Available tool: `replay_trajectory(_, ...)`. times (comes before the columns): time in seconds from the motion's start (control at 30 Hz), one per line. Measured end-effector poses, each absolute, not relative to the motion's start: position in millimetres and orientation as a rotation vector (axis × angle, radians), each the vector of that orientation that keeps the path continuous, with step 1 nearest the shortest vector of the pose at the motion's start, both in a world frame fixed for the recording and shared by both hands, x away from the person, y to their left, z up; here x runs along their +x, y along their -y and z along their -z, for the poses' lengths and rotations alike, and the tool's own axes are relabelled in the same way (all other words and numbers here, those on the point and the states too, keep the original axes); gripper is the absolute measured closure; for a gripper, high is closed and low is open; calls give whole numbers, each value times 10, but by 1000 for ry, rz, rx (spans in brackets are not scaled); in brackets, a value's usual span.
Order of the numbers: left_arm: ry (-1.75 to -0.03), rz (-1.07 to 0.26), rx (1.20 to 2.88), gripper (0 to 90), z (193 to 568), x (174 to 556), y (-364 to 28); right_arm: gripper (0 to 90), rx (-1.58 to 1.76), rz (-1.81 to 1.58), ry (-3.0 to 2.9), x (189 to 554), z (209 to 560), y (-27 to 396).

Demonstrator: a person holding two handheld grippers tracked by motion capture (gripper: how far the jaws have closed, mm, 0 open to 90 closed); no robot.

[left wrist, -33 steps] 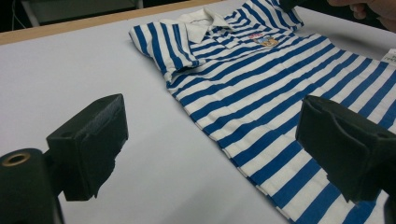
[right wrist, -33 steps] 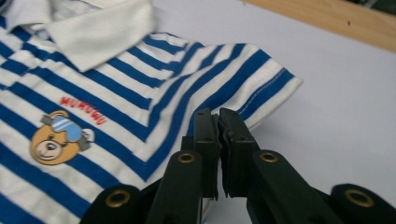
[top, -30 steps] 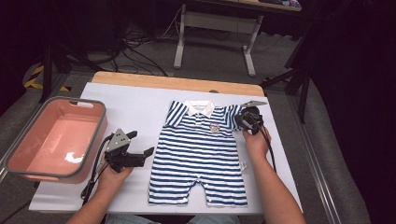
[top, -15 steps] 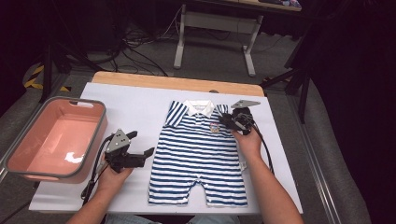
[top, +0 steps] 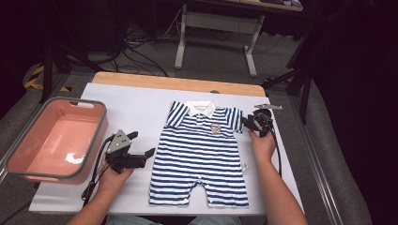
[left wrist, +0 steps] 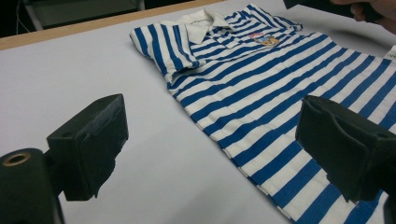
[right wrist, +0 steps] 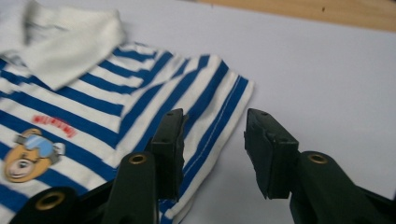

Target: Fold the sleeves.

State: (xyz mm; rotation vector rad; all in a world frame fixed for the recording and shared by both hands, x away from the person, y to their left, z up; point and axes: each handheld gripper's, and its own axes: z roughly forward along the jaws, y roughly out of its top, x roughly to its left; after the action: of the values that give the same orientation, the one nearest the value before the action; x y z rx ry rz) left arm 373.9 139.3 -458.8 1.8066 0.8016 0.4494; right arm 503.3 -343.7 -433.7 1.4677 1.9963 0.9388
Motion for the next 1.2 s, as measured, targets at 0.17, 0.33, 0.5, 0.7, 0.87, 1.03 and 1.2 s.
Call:
replay_trajectory(0.17,-800,-448,1807,100,4586,3737,-1398,734,1526,-827,-2060,5167,4477,3348)
replay_trajectory(0.33,-790,-454,1806,101,4584,3735,-1400,875,1466,-814,-2091,5114,4383,3264)
replay_trajectory(0.5,-791,-454,1811,103,4584,3731,-1388,874,1308,-794,-2092,4983,4208,3076)
replay_trajectory(0.7,-785,-462,1814,103,4584,3733,-1390,870,1085,-792,-2202,4911,4217,2664)
replay_trajectory(0.87,-785,-455,1812,103,4585,3733,-1391,812,1116,-859,-2306,5014,4393,2644)
replay_trajectory(1.03,-781,-456,1813,103,4585,3734,-1389,704,1268,-1037,-2349,5066,4464,2839)
replay_trajectory(1.2,-781,-459,1813,103,4585,3733,-1389,704,1238,-1099,-2315,4949,4378,2931)
